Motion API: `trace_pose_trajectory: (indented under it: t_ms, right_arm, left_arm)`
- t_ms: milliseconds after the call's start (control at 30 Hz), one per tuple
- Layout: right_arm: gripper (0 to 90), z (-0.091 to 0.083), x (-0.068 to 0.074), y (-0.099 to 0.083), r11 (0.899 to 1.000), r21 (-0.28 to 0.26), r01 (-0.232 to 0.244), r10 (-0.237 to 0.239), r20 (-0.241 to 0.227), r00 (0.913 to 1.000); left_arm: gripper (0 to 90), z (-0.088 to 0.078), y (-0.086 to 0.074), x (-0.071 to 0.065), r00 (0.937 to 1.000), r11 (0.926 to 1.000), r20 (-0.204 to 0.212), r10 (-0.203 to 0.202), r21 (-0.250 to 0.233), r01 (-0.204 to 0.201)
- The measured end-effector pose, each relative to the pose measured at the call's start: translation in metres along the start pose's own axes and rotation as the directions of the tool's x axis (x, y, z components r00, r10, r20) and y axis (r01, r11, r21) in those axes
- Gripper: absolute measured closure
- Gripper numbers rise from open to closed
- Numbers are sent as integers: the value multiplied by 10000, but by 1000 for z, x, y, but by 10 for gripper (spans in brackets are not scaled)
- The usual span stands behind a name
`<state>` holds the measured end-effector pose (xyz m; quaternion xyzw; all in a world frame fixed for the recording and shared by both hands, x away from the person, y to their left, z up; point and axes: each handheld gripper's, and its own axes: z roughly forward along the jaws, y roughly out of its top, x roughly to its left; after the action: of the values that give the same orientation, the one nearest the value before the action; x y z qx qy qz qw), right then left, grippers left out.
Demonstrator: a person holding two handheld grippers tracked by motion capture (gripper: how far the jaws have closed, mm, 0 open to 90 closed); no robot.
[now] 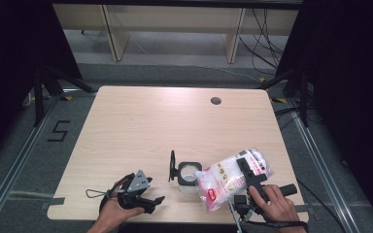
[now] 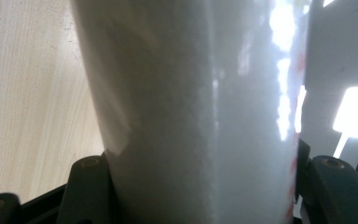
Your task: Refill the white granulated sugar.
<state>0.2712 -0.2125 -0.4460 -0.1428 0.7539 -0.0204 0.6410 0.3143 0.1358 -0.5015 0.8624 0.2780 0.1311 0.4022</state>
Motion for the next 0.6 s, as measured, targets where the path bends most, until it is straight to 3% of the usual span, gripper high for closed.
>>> trace_pose_trajectory:
  t_ms: [67, 133, 167, 200, 233, 267, 333, 400, 500, 567, 600]
  right_arm:
    - [418, 1, -3, 2, 9971, -171, 737, -737, 24, 9973]
    - [417, 1, -3, 2, 9981, -204, 578, -577, 29, 9983]
    - [418, 2, 0, 1, 9993, -316, 185, -180, 170, 9997]
    - [418, 1, 1, 1, 9999, -144, 13, -13, -19, 10000]
    - [417, 2, 0, 1, 9994, -265, 243, -241, 82, 9997]
    - [418, 2, -3, 1, 9978, -291, 591, -589, 101, 9982]
    - [418, 1, -2, 0, 9991, -228, 364, -362, 95, 9993]
    - [418, 1, -3, 0, 9990, -208, 391, -390, 85, 9992]
    - [418, 0, -3, 0, 9987, -156, 481, -482, -26, 9988]
    - [418, 1, -2, 0, 9987, -243, 451, -450, 74, 9990]
    - [418, 1, -2, 0, 9986, -248, 470, -469, 66, 9989]
  left_arm:
    - [218, 0, 0, 0, 10000, 10000, 0, -15, 8, 15]
    - [219, 0, 0, 0, 10000, 10000, 3, 3, 0, -3]
    - [218, 0, 0, 0, 10000, 10000, 6, -6, -11, 6]
    - [218, 0, 0, 0, 10000, 10000, -27, 14, 0, -14]
    - [218, 0, -1, -2, 9995, 9995, -8, -329, -31, 329]
    - [219, 0, -1, -1, 9996, 9996, -12, -279, -22, 279]
    - [219, 0, -1, -1, 9996, 9996, -10, -271, -20, 271]
    - [219, 0, 0, 0, 10000, 10000, 4, 2, -8, -2]
    - [218, 0, 0, 0, 10000, 10000, -36, 16, 2, -16]
    - [219, 0, 0, -1, 9997, 9997, -34, -239, -7, 239]
    - [219, 0, 0, 0, 10000, 10000, -37, -85, -6, 85]
